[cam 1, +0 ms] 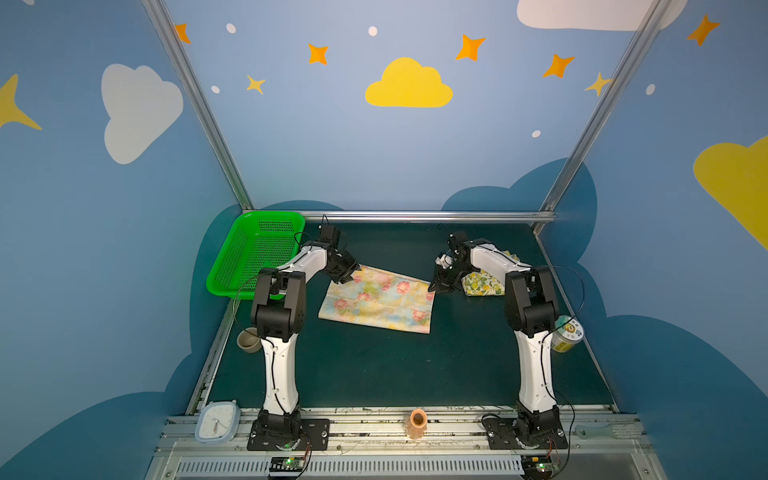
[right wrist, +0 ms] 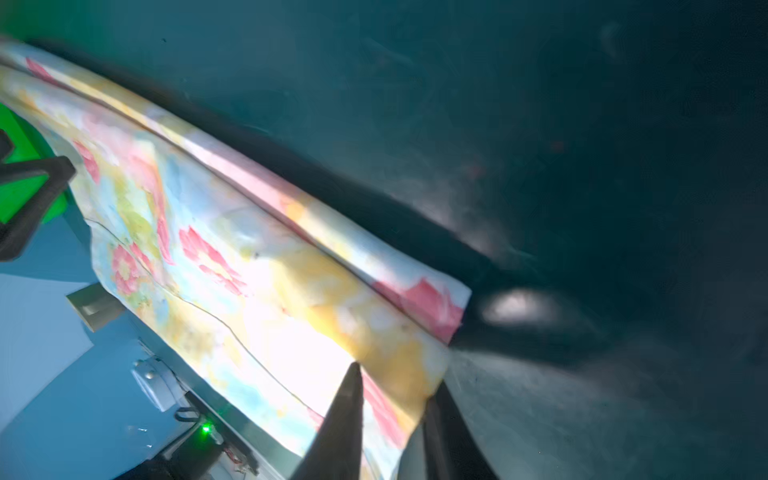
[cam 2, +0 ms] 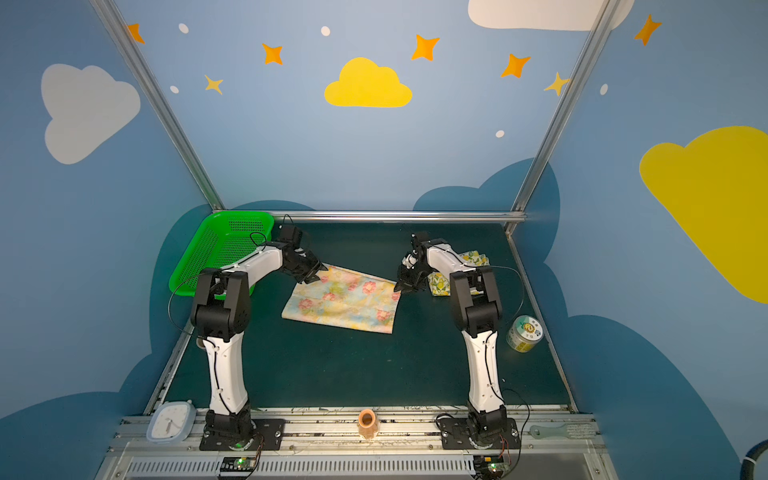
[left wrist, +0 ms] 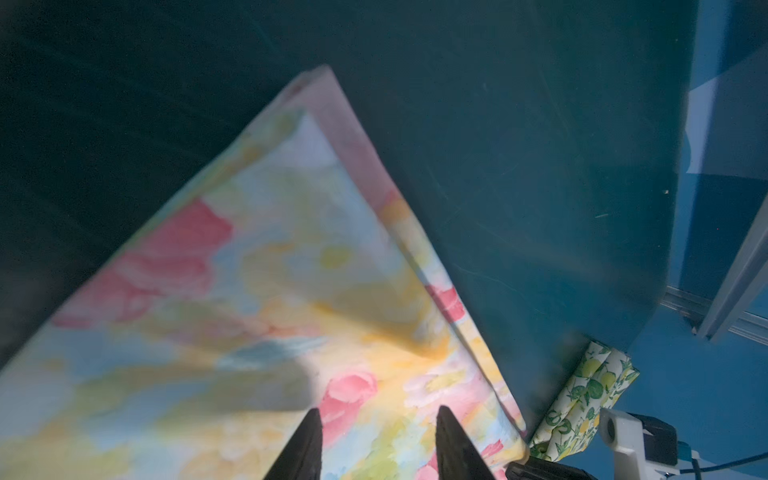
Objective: Fold and stack the skirts
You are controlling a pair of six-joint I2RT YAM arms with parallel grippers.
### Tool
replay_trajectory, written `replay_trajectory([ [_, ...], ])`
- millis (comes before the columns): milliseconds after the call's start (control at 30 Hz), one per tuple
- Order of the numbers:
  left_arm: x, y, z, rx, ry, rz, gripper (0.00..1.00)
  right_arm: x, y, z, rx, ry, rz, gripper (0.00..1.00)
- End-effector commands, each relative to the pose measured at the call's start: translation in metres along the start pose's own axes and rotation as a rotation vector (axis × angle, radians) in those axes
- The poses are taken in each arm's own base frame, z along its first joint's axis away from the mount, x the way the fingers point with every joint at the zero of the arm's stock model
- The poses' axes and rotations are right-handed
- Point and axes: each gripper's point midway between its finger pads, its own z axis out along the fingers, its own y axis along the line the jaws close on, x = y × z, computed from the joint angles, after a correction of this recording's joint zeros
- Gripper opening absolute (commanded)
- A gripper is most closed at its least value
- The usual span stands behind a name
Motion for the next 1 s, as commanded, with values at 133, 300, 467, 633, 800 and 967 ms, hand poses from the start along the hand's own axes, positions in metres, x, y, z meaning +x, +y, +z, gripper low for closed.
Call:
replay_trajectory([
  [133, -0.005, -0.01, -0.001, 0.032, -0.002, 0.004, 0.46, -0.011, 0.002, -0.013, 0.029, -0.046, -0.021, 0.0],
  [300, -0.006, -0.009, -0.001, 0.03, -0.007, 0.0, 0.46, -0.014, 0.008, -0.022, 0.027, -0.066, -0.051, 0.0],
  [467, -0.005, -0.009, -0.003, 0.028, -0.01, 0.002, 0.45, -0.014, 0.012, -0.02, 0.036, -0.054, -0.079, 0.0],
  [633, -0.004, -0.007, -0.005, 0.027, -0.02, 0.001, 0.44, -0.019, 0.017, -0.022, 0.042, -0.072, -0.108, 0.0],
  [800, -0.004, -0.003, -0.008, 0.019, -0.031, -0.002, 0.43, -0.022, 0.021, -0.024, 0.066, -0.087, -0.148, 0.0],
  [967, -0.005, -0.002, -0.012, 0.031, -0.043, -0.011, 0.41, -0.024, 0.012, -0.021, 0.103, -0.074, -0.129, 0.1],
])
